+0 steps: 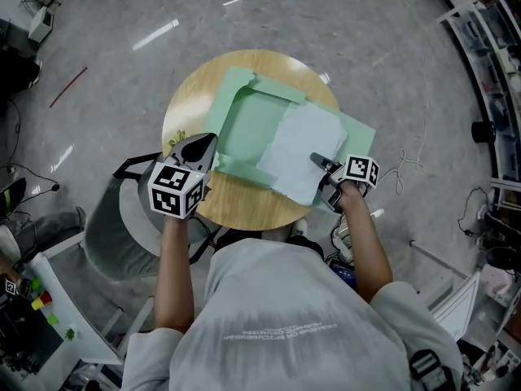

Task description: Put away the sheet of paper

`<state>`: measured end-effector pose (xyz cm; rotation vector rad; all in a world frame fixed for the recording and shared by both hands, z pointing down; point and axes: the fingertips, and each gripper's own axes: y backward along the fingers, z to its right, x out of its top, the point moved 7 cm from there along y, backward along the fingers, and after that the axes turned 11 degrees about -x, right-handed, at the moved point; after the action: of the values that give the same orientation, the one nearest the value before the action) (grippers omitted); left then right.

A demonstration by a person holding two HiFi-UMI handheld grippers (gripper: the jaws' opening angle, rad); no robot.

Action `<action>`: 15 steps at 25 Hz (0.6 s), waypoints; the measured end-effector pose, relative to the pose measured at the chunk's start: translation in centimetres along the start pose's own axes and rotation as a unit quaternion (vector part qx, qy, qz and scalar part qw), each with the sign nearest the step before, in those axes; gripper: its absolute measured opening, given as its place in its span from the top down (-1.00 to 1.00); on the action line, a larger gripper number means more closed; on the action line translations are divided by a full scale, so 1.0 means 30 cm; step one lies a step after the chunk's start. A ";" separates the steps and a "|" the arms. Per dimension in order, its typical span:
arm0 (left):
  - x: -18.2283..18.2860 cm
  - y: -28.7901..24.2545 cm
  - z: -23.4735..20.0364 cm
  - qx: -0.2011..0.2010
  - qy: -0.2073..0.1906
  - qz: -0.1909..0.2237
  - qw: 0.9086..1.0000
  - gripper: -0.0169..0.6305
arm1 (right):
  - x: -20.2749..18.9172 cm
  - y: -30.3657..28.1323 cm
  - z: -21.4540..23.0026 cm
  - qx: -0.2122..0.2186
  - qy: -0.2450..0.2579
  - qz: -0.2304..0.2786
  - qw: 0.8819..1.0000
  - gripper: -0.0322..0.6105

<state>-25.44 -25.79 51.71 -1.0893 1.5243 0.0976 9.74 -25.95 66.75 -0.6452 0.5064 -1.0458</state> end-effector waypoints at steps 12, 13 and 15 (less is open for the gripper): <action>-0.010 -0.005 -0.089 -0.018 0.002 0.001 1.000 0.89 | -0.001 -0.152 -0.136 -0.002 0.039 -0.013 0.999 0.77; -0.012 -0.004 -0.092 -0.019 0.003 0.001 1.000 0.89 | -0.002 -0.161 -0.143 -0.001 0.042 -0.015 0.999 0.72; -0.014 -0.004 -0.090 -0.020 0.008 0.005 1.000 0.89 | -0.007 -0.169 -0.153 0.002 0.045 -0.022 0.999 0.52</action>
<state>-27.40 -27.26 52.90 -1.1169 1.5484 0.1281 3.46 -28.65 67.07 -0.6110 0.5699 -1.1203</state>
